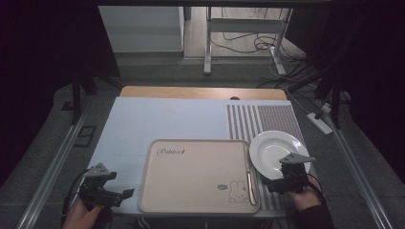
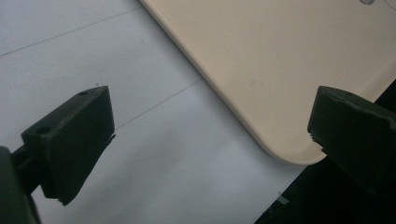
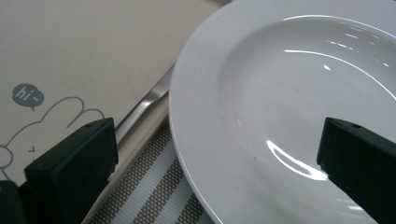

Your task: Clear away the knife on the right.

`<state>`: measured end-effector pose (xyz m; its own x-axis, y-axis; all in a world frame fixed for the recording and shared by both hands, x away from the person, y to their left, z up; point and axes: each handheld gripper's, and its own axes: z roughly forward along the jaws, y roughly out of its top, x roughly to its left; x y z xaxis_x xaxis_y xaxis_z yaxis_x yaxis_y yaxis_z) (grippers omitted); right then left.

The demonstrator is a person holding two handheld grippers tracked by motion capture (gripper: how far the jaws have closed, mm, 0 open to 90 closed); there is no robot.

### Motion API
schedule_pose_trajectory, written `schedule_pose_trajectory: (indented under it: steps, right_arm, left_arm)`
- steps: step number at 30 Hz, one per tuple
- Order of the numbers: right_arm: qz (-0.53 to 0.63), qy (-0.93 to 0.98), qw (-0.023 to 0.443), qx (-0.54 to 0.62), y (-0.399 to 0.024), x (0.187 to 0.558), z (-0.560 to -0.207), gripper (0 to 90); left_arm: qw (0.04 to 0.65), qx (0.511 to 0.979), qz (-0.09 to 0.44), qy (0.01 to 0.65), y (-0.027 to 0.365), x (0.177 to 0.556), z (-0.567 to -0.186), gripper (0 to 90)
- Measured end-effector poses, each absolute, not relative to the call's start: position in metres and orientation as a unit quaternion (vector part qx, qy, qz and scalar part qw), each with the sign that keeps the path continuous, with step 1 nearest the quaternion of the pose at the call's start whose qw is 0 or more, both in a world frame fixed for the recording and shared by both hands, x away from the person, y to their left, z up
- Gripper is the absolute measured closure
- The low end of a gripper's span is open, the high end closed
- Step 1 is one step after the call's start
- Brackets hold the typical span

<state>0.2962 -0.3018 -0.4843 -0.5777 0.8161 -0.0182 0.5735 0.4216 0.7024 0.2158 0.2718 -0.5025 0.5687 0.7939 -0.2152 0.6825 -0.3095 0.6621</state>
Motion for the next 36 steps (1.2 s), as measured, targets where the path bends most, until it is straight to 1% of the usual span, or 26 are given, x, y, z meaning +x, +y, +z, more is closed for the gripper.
schedule_pose_trajectory:
  steps: [21,36]
  right_arm:
    - [0.336,0.807,0.201,0.442,-0.321,0.279,-0.483,0.0]
    - [0.327,0.803,0.2,0.456,-0.33,0.272,-0.482,0.0]
  left_arm:
    - [0.368,0.806,0.076,0.458,0.272,0.215,-0.502,1.6]
    - [0.368,0.805,0.075,0.459,0.272,0.216,-0.502,1.6]
